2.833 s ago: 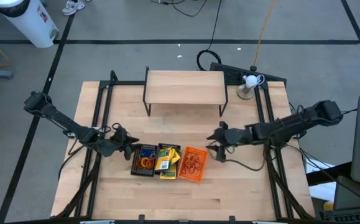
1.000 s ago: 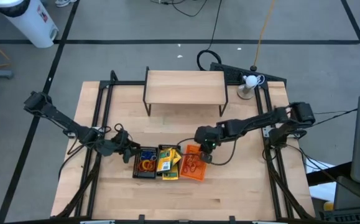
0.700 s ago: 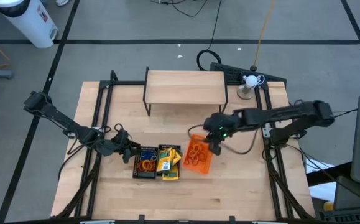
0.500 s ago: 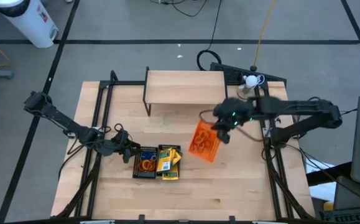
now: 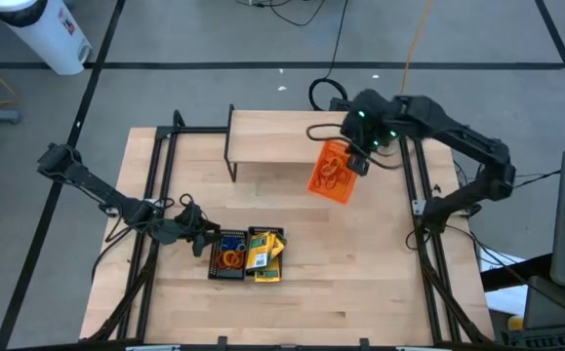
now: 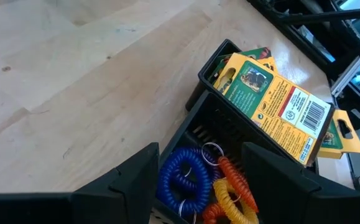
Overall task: Pick & Place Office Desk Supplies
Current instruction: Put the orange bin with rubber bands on the shelf
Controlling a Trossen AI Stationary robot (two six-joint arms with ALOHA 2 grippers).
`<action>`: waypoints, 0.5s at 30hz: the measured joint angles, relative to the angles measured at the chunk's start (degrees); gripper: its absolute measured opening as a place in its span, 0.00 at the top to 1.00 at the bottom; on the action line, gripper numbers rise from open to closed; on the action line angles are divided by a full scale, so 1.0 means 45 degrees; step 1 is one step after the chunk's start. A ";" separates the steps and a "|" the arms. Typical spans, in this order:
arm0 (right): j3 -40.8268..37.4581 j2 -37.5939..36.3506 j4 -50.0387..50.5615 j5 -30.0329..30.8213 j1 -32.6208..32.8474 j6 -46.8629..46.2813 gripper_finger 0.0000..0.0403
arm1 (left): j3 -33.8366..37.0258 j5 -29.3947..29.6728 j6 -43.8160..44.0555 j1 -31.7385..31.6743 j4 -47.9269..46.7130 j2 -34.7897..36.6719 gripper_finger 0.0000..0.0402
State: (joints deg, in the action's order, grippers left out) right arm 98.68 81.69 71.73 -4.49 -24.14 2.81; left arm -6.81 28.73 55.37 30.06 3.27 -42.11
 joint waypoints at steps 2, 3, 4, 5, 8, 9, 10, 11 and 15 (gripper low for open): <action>0.0355 0.0652 0.0314 -0.0007 -0.0484 0.0842 1.00 | 0.0000 -0.0005 -0.0005 0.0005 0.0000 0.0000 0.43; 0.0466 0.0964 0.0405 -0.0014 -0.0685 0.1247 1.00 | 0.0000 -0.0010 -0.0004 0.0004 0.0000 0.0000 0.43; 0.0538 0.1240 0.0422 -0.0019 -0.0853 0.1681 1.00 | 0.0000 -0.0010 0.0020 0.0000 0.0000 0.0000 0.43; 0.0605 0.1491 0.0420 -0.0024 -0.1003 0.2046 1.00 | 0.0000 -0.0010 0.0081 0.0002 0.0000 0.0000 0.43; 0.0875 0.2201 0.0430 -0.0044 -0.1349 0.2988 1.00 | 0.0000 -0.0015 0.0323 0.0005 0.0003 0.0000 0.43; 0.1011 0.2423 0.0438 -0.0051 -0.1428 0.3218 1.00 | 0.0000 -0.0020 0.0439 0.0001 0.0005 0.0000 0.43; 0.1183 0.2625 0.0466 -0.0059 -0.1542 0.3398 1.00 | 0.0000 -0.0029 0.0520 0.0005 0.0005 0.0000 0.43; 0.1392 0.2803 0.0508 -0.0096 -0.1647 0.3595 1.00 | 0.0000 -0.0034 0.0639 0.0000 0.0010 0.0000 0.43; 0.2614 0.3409 0.0857 -0.0424 -0.2056 0.4262 1.00 | 0.0000 -0.0039 0.0869 0.0000 0.0079 0.0000 0.43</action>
State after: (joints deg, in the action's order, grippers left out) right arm 110.44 97.03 75.58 -6.40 -33.39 21.99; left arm -6.81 28.56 59.29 30.06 3.62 -42.11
